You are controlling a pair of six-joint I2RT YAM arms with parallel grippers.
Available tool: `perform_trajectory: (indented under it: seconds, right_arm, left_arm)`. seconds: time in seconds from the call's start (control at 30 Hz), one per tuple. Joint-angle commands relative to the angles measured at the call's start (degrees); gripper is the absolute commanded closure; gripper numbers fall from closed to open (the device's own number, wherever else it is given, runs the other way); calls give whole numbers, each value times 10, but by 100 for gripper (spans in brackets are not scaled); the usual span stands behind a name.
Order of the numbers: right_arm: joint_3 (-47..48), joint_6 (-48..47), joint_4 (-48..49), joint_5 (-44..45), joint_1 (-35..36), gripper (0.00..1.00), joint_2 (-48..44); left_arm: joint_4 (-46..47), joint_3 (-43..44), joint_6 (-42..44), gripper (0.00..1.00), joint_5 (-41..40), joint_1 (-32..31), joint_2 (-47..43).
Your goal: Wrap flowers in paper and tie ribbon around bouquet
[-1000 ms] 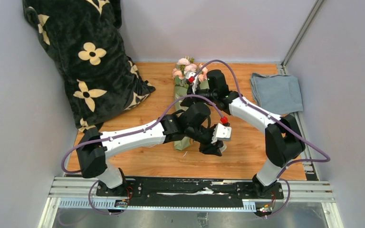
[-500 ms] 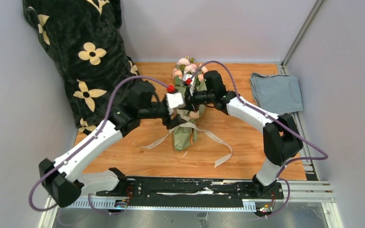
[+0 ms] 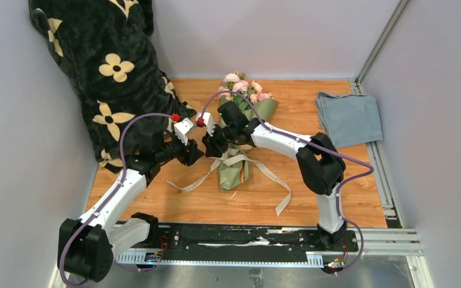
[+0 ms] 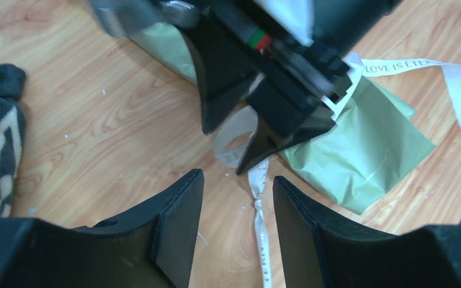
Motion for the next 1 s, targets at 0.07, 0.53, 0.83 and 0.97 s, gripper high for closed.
perform_trajectory:
  seconds: [0.07, 0.53, 0.83, 0.97]
  right_arm:
    - [100, -37, -139, 67, -4, 28, 23]
    - [71, -46, -244, -49, -106, 65, -29]
    - [58, -66, -255, -84, -125, 62, 10]
    - [66, -79, -268, -102, -128, 58, 29]
  left_arm:
    - [31, -16, 106, 45, 32, 7, 14]
    - [-26, 42, 296, 54, 69, -148, 92]
    - [126, 26, 269, 40, 8, -193, 187]
    - [179, 16, 248, 39, -27, -201, 209]
